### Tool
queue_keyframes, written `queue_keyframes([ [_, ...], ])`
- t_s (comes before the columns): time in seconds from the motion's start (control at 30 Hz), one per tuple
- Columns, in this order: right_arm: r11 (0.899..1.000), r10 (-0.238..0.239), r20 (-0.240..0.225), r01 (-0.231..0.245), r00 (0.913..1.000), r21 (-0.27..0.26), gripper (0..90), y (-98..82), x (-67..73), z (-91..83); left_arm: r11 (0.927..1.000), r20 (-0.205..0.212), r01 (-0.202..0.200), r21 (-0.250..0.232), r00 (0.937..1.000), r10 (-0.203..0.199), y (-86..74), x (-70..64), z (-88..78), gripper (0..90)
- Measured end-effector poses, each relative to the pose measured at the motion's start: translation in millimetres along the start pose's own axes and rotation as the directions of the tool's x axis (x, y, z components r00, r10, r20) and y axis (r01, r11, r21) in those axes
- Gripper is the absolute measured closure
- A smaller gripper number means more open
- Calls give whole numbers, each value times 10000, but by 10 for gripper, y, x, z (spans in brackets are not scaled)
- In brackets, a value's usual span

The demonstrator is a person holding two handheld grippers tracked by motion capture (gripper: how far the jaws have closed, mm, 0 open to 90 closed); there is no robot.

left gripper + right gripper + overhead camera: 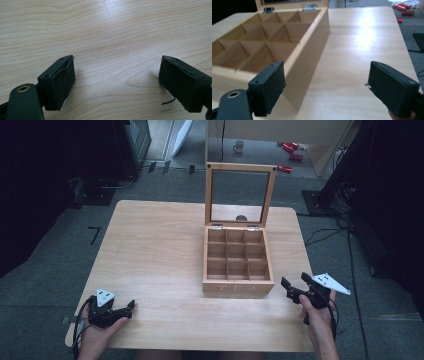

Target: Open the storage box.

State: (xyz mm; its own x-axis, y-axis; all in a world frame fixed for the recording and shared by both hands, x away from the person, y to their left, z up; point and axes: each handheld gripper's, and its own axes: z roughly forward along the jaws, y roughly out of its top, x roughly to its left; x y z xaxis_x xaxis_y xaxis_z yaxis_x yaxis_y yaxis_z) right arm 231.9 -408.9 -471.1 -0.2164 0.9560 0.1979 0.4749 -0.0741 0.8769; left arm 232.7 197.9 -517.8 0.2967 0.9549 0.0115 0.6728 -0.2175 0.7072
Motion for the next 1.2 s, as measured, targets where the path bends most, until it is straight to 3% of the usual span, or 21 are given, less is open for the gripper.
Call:
queue_keyframes([
  [0.2,9995,-16,242,8,9997,310,145,-256,-70,-163,10000,-4,-9,0,10000,9,0,0,0,141],
  [0.33,9983,250,341,-267,9991,521,145,-411,-123,-260,10000,1,-3,0,10000,3,0,0,0,142],
  [0.4,9968,308,452,-341,9985,727,145,-470,-140,-291,10000,0,1,0,10000,-1,0,0,0,142],
  [0.43,9936,264,716,-340,9971,1081,145,-533,-156,-317,10000,1,-3,-1,10000,3,0,0,0,142],
  [0.6,9884,105,915,-242,9957,1503,145,-613,-190,-347,10000,-5,-11,-1,10000,11,0,0,0,142],
  [0.77,9748,-233,1294,-62,9913,2231,146,-707,-209,-319,10000,-8,-6,-3,10000,6,-1,-1,-1,142],
  [0.87,9726,-27,1137,-239,9935,2313,142,-718,-216,-320,10000,-13,-1,-7,10000,1,-2,-2,-2,143],
  [0.97,9693,-400,1181,98,9922,2458,141,-726,-181,-311,10000,-11,-2,-7,10000,2,-2,-2,-2,143],
  [1.03,9566,-1196,1443,751,9823,2817,110,-737,-106,-284,10000,-10,-2,-10,10000,2,-2,-2,-2,143],
  [1.2,9534,-1210,1322,781,9838,2915,83,-740,-78,-265,10000,-3,6,-10,10000,-6,-3,-3,-2,144],
])
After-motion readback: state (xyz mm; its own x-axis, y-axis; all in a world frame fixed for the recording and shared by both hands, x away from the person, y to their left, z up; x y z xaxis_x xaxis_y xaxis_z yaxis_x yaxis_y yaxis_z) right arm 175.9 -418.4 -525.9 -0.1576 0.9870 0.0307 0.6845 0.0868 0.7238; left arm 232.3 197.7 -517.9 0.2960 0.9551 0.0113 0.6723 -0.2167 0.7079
